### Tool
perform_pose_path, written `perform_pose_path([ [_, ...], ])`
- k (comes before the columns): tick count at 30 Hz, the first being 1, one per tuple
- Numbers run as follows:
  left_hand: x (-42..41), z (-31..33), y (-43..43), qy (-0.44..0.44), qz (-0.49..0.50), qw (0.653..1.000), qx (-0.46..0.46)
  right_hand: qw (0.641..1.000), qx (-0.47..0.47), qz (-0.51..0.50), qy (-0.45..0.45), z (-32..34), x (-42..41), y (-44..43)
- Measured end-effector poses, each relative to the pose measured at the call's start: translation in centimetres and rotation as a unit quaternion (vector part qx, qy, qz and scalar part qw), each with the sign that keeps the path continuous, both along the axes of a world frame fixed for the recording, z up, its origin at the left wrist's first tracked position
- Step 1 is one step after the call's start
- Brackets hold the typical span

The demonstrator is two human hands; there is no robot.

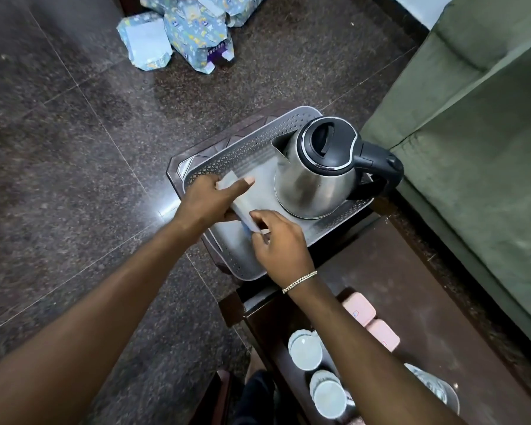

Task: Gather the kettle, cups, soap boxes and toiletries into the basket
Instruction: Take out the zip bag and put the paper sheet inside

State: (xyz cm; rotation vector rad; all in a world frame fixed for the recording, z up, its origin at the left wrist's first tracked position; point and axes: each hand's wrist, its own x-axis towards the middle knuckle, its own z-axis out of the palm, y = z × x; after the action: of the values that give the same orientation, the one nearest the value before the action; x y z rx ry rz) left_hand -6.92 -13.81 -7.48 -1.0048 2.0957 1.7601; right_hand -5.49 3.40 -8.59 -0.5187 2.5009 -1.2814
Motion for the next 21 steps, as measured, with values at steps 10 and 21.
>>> perform_pose_path([
  [10,4.1,4.9,5.2,0.064,-0.109,0.991,0.049,0.971,-0.182,-0.108,-0.115,3.6,0.9,6.0],
  [21,6.0,7.3,14.3,0.116,-0.192,0.973,0.054,0.938,-0.216,-0.239,-0.126,6.0,5.5,19.0],
])
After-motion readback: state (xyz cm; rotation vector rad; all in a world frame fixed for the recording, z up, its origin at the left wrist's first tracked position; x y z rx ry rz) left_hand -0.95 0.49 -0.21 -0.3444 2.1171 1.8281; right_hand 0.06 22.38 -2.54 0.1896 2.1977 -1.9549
